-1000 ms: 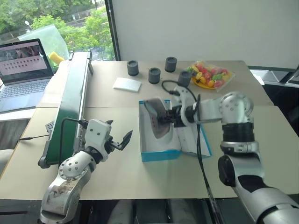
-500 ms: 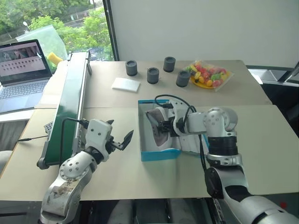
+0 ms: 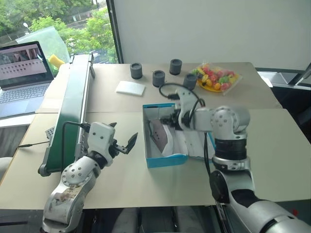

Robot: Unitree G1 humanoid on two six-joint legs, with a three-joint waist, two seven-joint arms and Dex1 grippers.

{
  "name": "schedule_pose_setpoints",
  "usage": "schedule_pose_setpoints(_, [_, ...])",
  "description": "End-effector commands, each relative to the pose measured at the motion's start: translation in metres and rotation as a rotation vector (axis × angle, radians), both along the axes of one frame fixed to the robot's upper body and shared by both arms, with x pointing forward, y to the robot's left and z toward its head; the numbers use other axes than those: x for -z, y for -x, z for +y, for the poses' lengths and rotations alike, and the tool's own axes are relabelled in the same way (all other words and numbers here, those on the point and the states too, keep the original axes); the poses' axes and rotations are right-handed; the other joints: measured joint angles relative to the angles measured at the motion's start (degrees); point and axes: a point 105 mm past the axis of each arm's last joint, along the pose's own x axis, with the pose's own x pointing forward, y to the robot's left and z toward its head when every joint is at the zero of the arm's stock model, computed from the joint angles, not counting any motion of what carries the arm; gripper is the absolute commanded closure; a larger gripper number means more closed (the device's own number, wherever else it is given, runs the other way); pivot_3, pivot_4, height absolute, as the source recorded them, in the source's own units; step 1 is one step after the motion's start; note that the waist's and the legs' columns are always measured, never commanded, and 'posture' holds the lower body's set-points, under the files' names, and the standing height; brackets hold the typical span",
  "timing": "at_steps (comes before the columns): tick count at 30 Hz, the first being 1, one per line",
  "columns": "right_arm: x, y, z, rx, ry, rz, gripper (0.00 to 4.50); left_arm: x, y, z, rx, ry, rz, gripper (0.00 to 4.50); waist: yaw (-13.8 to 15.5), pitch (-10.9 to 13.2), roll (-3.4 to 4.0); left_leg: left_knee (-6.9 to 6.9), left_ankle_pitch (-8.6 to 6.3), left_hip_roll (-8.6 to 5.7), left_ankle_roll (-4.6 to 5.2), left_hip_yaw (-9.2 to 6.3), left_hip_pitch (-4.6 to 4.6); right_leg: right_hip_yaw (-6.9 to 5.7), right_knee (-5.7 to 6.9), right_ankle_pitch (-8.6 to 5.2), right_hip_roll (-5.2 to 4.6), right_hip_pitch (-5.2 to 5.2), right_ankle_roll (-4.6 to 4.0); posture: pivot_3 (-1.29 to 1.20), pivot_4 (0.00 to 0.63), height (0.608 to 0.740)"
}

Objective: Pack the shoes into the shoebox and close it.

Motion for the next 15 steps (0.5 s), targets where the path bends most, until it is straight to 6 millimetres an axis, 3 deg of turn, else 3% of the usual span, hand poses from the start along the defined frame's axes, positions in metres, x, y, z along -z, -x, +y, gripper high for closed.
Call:
schedule_pose_setpoints(1, [-0.053,-0.010,0.005,-0.013,-0.051,-0.266,1.21,-0.021,-0.010,0.031,-0.188,-0.010,-0.119,0.00,0.1,0.0,0.00,0.00,0.00,-0.01,0.00,0.00,0.00,0.00,0.00,0.00,0.00,0.00,0.00,0.00,0.150,0.740])
schedule_pose_setpoints(4, [-0.077,-0.003,0.024,-0.136,-0.127,-0.393,1.21,-0.028,-0.016,0.063,-0.385,0.006,-0.158,0.00,0.0,0.0,0.00,0.00,0.00,-0.05,0.00,0.02,-0.01,0.01,-0.01,0.02,-0.02,-0.02,0.01,0.00,0.150,0.740])
schedule_pose_setpoints(7, [-0.089,0.020,0.046,-0.338,-0.187,-0.507,1.21,-0.030,-0.016,0.090,-0.536,0.078,-0.156,0.00,0.0,0.0,-0.01,-0.01,-0.02,-0.02,-0.04,0.02,0.01,0.00,-0.02,0.03,0.00,0.00,0.00,0.00,0.150,0.740])
schedule_pose_setpoints(12, [-0.065,0.052,0.063,-0.571,-0.160,-0.565,1.21,-0.024,-0.009,0.109,-0.628,0.107,-0.127,0.00,0.1,0.0,-0.05,0.00,-0.06,0.04,-0.09,-0.02,-0.05,-0.01,-0.07,0.03,-0.02,-0.01,0.02,0.00,0.150,0.740])
schedule_pose_setpoints(15, [-0.041,0.056,0.065,-0.599,-0.138,-0.552,1.21,-0.015,-0.004,0.119,-0.658,0.115,-0.082,0.00,0.2,0.0,-0.06,0.02,-0.06,0.03,-0.10,-0.04,-0.01,-0.01,-0.03,0.03,-0.03,0.02,0.02,0.00,0.150,0.740])
